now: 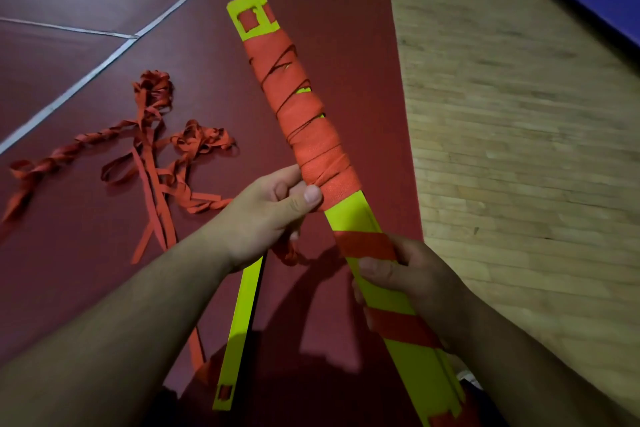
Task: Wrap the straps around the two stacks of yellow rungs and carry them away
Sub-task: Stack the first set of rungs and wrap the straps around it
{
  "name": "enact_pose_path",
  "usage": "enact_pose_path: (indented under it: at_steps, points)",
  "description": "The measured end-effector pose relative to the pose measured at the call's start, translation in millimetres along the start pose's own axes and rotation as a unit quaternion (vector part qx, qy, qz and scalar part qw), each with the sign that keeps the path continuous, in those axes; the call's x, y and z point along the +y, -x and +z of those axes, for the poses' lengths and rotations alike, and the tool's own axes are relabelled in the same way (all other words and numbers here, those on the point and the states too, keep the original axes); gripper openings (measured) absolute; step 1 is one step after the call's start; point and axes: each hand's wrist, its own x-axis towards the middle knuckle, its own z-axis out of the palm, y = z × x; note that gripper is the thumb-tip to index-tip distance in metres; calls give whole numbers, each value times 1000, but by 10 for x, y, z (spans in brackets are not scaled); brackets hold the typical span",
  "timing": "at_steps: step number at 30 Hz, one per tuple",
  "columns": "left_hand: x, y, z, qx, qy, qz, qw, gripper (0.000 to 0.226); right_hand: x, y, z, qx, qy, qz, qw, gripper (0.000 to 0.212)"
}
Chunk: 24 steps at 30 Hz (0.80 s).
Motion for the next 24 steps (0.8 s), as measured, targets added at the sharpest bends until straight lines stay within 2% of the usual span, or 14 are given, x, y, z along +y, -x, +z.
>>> enact_pose_path:
  at_steps: [3,6,8,10,12,14,17,19,20,22,24]
  points:
    - [-21,23,-14,2,-22,-12,1000,55,2,8,-18,-20,-20,7,1000,17]
    - [-54,57,41,-13,-30,-24,999,46,26,2,-28,-43,-54,26,997,44]
    - [-60,61,114,-20,56,-36,998,51,47,-7,-33,-80,-93,41,992,63]
    - [-93,45,148,-33,137,-46,989,92,71,-8,-53,-131,-136,61,980,62]
    - [-126,40,180,-17,147,-29,989,108,80,-13,-74,-156,-153,84,972,56]
    - [-131,31,201,27,142,-24,989,104,54,-24,-92,-134,-114,98,979,54]
    - [-153,14,199,118,105,-56,986,70,14,-55,-131,-29,44,75,996,63]
    - [-181,2,198,173,83,-78,978,47,43,-73,-86,16,238,59,969,85]
    - [-193,-4,206,184,75,-79,977,41,85,-83,-59,43,324,48,944,85]
    - [-185,-13,235,180,63,-74,979,38,152,-116,3,112,420,9,900,68]
    - [-130,-17,218,162,59,-56,983,33,141,-140,15,155,430,-13,889,50]
